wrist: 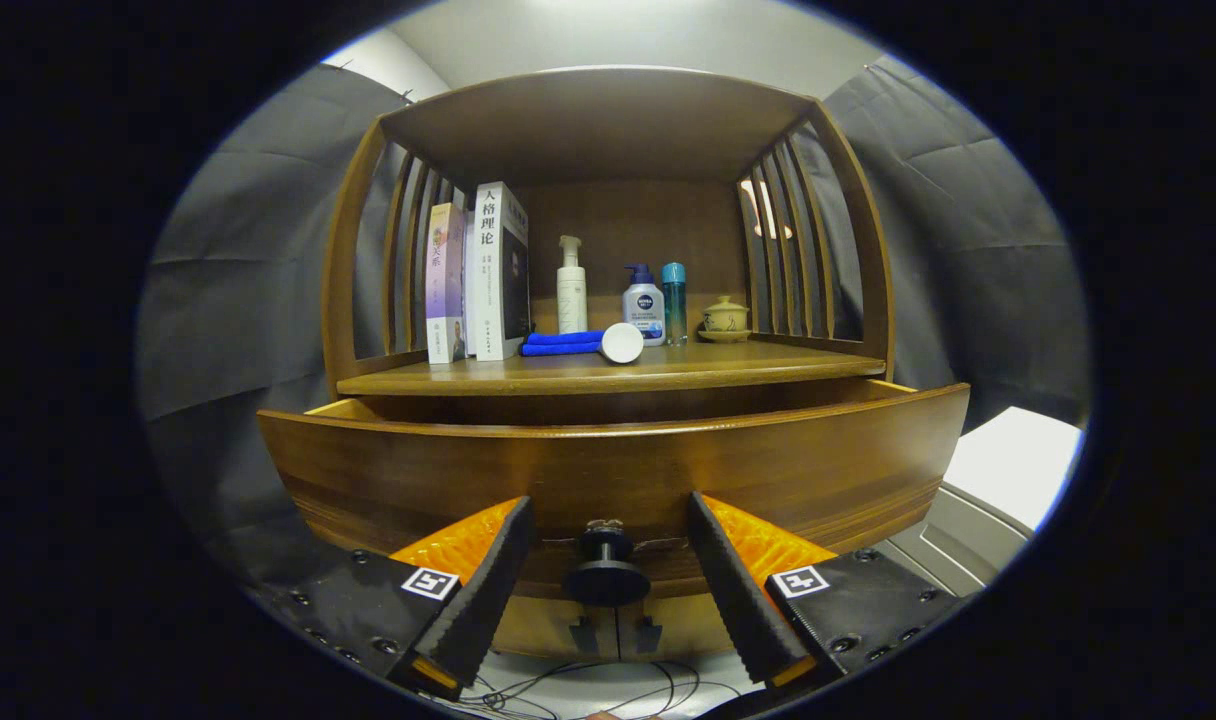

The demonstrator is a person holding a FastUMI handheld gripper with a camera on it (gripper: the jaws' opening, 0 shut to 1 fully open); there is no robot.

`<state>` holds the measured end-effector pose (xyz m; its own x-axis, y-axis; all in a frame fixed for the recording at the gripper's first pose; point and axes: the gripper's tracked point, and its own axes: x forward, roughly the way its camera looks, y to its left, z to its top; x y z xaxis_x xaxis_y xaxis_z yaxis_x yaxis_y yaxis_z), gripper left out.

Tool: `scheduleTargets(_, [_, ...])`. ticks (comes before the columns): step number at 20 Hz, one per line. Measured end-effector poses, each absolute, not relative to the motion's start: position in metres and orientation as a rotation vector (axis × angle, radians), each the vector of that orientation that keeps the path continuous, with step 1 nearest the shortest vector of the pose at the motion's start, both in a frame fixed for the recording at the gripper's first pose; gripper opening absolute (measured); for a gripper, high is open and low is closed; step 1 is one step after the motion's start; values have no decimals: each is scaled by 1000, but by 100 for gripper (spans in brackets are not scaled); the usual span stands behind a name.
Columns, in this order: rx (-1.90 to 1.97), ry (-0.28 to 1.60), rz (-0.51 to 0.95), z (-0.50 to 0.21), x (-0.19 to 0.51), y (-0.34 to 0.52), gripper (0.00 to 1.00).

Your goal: Pull open the drawer, take out the items inside it, and place them on the countertop above the cabinet.

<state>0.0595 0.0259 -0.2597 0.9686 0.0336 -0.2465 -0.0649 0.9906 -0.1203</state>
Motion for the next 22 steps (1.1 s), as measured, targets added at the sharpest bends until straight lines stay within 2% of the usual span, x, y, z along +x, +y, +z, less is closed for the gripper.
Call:
scheduleTargets(15, [-121,270,45,-268,140,31,98])
scheduleTargets(22, [-120,283,57,-269,142,32,98])
